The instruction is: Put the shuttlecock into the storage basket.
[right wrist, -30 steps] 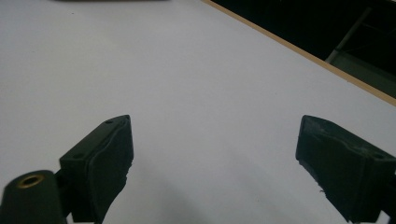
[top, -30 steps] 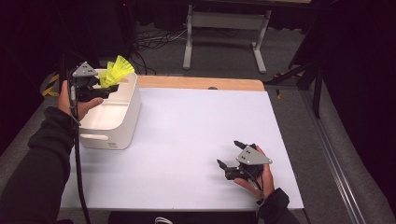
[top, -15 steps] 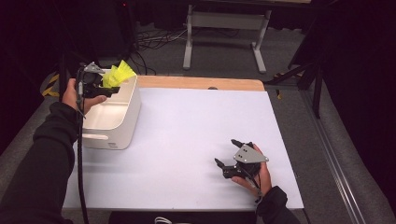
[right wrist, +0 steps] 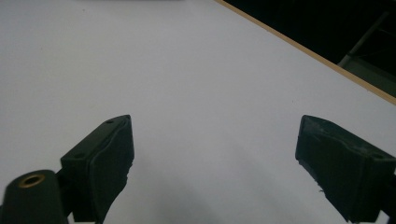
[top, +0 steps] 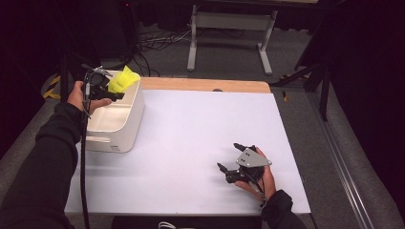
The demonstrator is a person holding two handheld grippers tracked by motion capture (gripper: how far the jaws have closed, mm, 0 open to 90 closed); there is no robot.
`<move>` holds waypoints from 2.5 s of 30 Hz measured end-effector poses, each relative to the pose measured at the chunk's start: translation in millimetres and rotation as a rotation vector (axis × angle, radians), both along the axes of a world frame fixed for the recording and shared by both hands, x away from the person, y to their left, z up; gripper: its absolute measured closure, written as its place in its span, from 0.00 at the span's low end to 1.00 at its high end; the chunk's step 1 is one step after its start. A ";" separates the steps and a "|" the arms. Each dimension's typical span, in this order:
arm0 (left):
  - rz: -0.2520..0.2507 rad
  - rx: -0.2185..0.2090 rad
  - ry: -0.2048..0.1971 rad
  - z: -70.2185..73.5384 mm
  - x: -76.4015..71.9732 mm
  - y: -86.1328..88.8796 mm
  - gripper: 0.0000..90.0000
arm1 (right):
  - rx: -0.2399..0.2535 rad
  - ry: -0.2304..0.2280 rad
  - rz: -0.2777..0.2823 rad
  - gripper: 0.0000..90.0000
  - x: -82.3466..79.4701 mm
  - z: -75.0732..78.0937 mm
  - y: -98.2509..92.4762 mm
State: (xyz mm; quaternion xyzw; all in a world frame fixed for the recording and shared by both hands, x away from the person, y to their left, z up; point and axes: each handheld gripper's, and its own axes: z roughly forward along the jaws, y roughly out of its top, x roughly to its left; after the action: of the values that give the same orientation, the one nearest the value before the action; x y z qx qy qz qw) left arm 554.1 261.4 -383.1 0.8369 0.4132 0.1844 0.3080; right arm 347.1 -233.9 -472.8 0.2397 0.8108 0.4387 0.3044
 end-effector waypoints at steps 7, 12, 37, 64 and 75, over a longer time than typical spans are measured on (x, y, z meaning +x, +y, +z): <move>0.025 0.058 0.072 -6.6 8.8 -7.5 0.21 | 0.011 0.005 0.001 0.14 0.8 -0.3 -1.5; 0.024 0.044 0.056 -3.9 6.4 -6.8 0.10 | 0.011 0.011 0.003 0.13 1.0 -0.9 -1.5; -0.046 -0.007 -0.147 21.8 -25.8 -0.9 0.11 | 0.001 -0.009 -0.005 0.13 -2.8 1.7 -2.9; -0.100 -0.084 -0.370 40.7 -73.6 -10.6 0.14 | 0.006 -0.026 -0.019 0.14 -7.0 5.6 -5.8; -0.132 -0.117 -0.424 44.7 -91.6 -11.4 0.14 | 0.006 -0.028 -0.020 0.14 -7.6 6.1 -5.1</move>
State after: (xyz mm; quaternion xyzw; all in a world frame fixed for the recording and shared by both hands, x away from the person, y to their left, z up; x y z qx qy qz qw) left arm 462.5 249.9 -338.4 0.7854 0.2933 0.3115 0.4474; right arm 339.5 -239.0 -466.7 0.2427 0.8028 0.4414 0.3191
